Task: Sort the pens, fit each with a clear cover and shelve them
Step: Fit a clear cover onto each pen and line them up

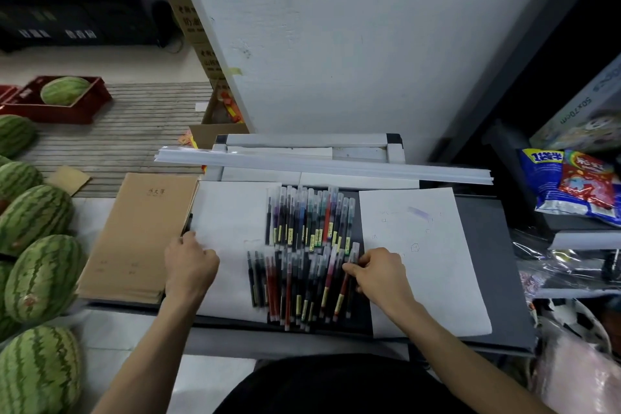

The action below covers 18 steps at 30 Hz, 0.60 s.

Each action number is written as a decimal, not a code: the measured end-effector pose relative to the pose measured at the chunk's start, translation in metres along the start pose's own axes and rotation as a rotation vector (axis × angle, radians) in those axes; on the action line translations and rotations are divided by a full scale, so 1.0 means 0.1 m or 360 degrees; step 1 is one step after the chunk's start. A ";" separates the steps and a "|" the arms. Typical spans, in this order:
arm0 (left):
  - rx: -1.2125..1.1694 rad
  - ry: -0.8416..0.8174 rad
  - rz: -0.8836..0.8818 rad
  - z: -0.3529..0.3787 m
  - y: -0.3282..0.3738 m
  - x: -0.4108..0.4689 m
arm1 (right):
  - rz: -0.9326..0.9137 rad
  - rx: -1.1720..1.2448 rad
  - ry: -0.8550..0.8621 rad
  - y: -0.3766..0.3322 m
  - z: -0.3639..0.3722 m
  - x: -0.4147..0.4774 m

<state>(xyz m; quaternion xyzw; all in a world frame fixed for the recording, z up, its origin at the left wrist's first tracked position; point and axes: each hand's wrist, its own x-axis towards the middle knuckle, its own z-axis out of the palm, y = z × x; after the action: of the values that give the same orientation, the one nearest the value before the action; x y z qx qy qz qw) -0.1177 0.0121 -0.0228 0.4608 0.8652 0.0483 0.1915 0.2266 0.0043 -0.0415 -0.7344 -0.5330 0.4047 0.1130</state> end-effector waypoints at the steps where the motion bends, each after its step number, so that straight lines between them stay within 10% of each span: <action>1: 0.0032 -0.0025 -0.0016 0.00 0.01 0.00 | 0.0004 0.0004 -0.0003 0.00 0.00 0.00; 18: -0.0013 0.0060 -0.0122 0.15 -0.13 0.12 | -0.0210 -0.0645 0.0714 0.21 -0.82 0.63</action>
<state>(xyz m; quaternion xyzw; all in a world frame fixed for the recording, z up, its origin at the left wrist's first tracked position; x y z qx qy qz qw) -0.1282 0.0136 -0.0431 0.4255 0.8855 0.0532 0.1789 0.3060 0.0731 -0.0307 -0.7769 -0.6110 0.1098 0.1051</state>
